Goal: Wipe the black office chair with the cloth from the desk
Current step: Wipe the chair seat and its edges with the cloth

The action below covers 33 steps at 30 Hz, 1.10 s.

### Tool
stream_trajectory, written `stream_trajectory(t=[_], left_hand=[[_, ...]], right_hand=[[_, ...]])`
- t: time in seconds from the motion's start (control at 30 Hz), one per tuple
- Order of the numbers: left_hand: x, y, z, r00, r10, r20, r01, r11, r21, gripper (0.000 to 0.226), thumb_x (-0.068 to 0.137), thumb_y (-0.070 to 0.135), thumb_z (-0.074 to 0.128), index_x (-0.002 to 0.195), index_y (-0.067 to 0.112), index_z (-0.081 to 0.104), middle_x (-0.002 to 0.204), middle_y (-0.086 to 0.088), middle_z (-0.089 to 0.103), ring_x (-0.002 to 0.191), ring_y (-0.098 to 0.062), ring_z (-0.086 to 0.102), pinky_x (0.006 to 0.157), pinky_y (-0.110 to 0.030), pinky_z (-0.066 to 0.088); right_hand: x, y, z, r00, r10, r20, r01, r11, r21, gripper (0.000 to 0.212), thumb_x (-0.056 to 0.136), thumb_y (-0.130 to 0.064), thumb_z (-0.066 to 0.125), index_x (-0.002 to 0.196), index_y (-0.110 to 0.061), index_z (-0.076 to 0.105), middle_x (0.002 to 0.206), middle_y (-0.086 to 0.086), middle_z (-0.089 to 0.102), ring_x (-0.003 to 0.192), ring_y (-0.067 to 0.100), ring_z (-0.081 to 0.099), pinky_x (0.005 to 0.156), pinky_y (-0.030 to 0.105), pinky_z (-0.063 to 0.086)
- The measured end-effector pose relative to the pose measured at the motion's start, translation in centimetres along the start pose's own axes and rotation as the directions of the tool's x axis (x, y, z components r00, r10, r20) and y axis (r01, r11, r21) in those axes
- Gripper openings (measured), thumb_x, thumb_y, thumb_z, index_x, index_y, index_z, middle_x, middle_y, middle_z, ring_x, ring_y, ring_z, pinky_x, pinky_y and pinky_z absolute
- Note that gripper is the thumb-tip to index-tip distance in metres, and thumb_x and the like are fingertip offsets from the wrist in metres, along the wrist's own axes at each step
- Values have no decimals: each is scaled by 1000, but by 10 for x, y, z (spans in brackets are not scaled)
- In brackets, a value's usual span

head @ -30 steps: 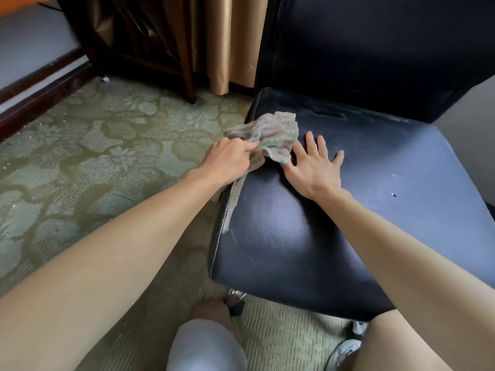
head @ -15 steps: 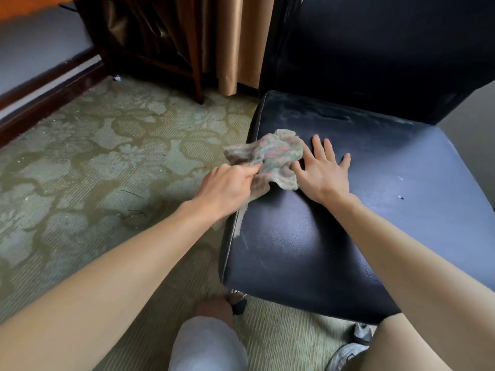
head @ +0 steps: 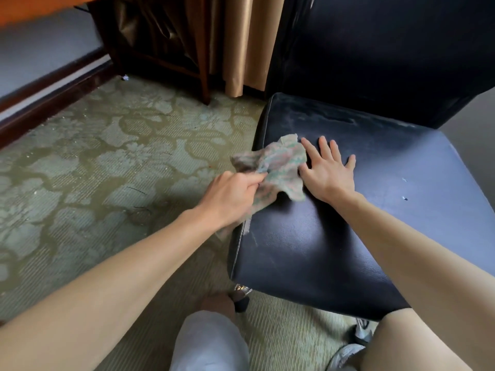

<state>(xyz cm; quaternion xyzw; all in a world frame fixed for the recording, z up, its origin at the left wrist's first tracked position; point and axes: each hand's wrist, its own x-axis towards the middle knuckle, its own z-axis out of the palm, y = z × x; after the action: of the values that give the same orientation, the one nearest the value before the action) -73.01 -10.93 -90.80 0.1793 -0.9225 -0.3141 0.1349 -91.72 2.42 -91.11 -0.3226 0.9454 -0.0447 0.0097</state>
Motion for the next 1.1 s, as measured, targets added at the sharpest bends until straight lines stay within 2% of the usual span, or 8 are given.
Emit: stream_trajectory(t=[0.07, 0.13, 0.33, 0.57, 0.7, 0.9, 1.0, 1.1], left_hand=[[-11, -3, 0, 999, 28, 15, -28, 1000, 0, 38, 99, 18, 43, 133, 27, 57, 130, -1, 60, 116, -27, 60, 98, -32, 46], [-11, -3, 4, 998, 48, 45, -51, 997, 51, 40, 100, 19, 41, 137, 27, 53, 132, -5, 60, 118, -33, 57, 97, -41, 46], [25, 3, 11, 999, 33, -7, -31, 990, 134, 37, 99, 24, 43, 132, 33, 58, 119, -14, 67, 102, -43, 60, 76, -42, 47], [65, 0, 1, 996, -47, 79, 42, 997, 65, 34, 101, 28, 43, 130, 35, 59, 135, -7, 59, 123, -36, 51, 98, -43, 45], [31, -2, -6, 996, -16, 88, 12, 999, 46, 32, 98, 24, 46, 122, 34, 66, 123, -4, 66, 117, -31, 56, 90, -33, 47], [-23, -12, -5, 994, 41, 98, -33, 996, -86, 36, 99, 17, 47, 131, 28, 58, 132, 9, 57, 128, -8, 47, 104, -13, 30], [-18, -14, -1, 995, 57, 83, -52, 997, -57, 37, 99, 18, 47, 132, 30, 57, 134, 8, 56, 129, -15, 49, 107, -30, 39], [-2, -13, 3, 997, 61, 37, -59, 998, -30, 37, 98, 22, 50, 132, 33, 57, 136, 7, 55, 128, -20, 51, 101, -36, 45]], right_hand=[[-2, 1, -2, 1000, -11, 13, 11, 1000, 2, 75, 78, -66, 6, 150, -46, 11, 163, -1, 4, 149, 19, -4, 113, 61, -3], [-3, 2, -2, 1000, -23, 15, 23, 1000, 4, 78, 75, -67, 4, 150, -46, 10, 163, -1, 4, 149, 18, -5, 113, 61, -3], [0, 4, 0, 999, -34, 30, 35, 999, -8, 71, 87, -69, 9, 151, -38, 14, 163, 1, 2, 149, 19, -6, 113, 62, -4], [2, -1, -1, 999, 8, 33, -8, 1000, 5, 72, 87, -65, 6, 149, -33, 21, 163, 1, 2, 149, 20, -6, 112, 63, -4], [1, -2, 0, 1000, 4, 27, -4, 1000, 0, 65, 89, -64, 9, 150, -41, 14, 163, 1, 2, 149, 20, -5, 112, 63, -3], [0, 3, -1, 998, -17, 57, 18, 1000, -15, 72, 88, -73, 13, 152, -42, 5, 163, 1, -1, 149, 20, -7, 112, 63, -4], [0, 3, -1, 998, -33, 53, 34, 999, -9, 77, 84, -77, 11, 152, -41, 5, 163, 3, -1, 149, 21, -7, 112, 63, -3], [2, 3, -2, 998, -33, 55, 34, 999, -16, 78, 86, -77, 17, 153, -39, 4, 163, 5, -2, 149, 23, -7, 112, 64, -2]])
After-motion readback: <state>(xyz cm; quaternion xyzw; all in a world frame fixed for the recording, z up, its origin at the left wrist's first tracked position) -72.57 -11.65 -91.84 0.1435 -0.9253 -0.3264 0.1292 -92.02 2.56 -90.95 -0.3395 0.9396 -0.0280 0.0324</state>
